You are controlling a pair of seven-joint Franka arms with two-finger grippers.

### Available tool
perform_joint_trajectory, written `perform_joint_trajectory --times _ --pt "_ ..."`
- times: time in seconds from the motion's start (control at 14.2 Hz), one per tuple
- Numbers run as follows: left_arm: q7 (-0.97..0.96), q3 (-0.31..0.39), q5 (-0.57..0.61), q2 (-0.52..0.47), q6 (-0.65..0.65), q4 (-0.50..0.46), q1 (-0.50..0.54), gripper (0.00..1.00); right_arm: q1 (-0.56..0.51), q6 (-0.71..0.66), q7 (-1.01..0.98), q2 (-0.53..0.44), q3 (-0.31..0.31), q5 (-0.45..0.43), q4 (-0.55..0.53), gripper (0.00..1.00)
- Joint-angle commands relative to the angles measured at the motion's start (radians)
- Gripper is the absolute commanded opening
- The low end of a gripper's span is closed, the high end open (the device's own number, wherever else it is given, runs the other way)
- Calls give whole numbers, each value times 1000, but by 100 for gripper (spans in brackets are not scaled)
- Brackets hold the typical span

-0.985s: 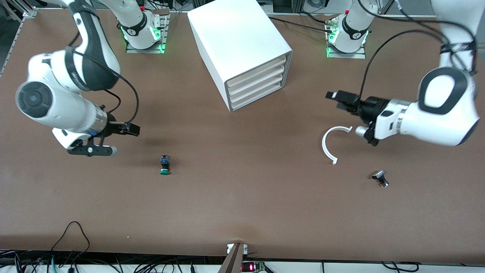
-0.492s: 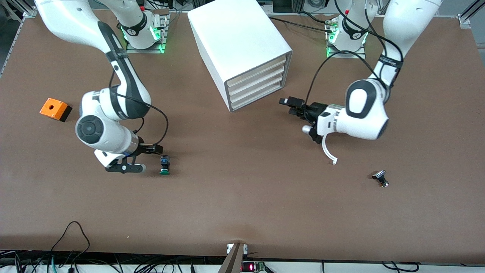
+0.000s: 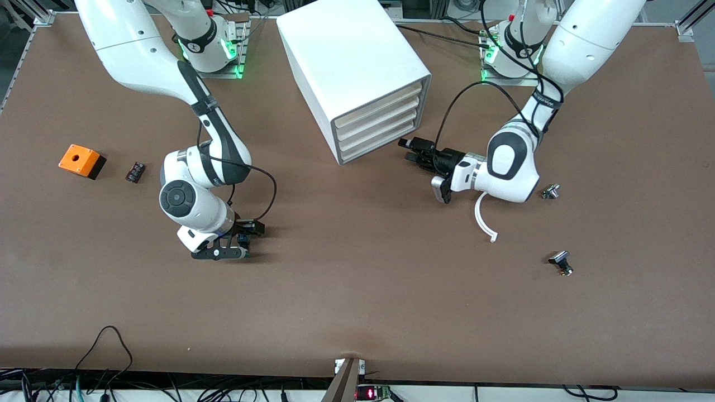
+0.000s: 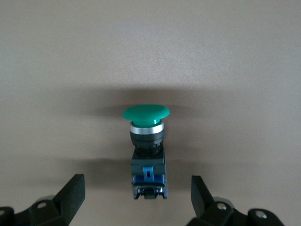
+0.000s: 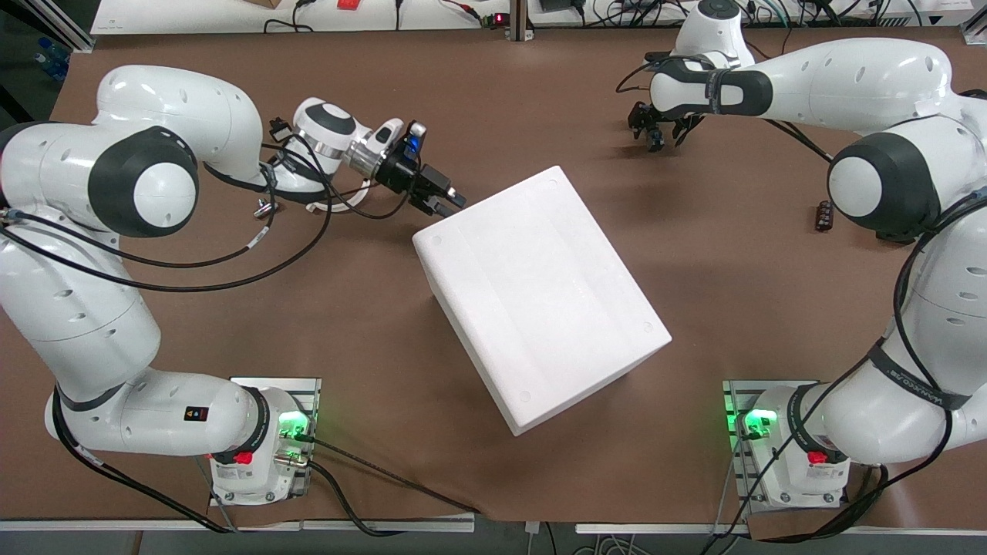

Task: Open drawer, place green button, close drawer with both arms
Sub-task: 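Pull the bottom drawer open with the left gripper while the right gripper lifts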

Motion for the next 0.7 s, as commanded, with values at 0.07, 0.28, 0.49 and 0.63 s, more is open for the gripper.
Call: perform_joint_trajectory --times 0.07,0.28,0.49,0.63 --pt "75 -14 -33 18 8 -20 -7 62 -5 10 -19 6 -1 4 6 84" --pt "79 -26 -39 28 10 -36 -22 59 -8 7 -27 7 -2 2 6 48" --pt "97 -26 -66 34 11 -61 -33 58 -8 5 -27 6 -2 1 8 10" --pt "146 -26 -109 35 11 -84 -53 57 -7 4 -21 6 -2 2 11 0"
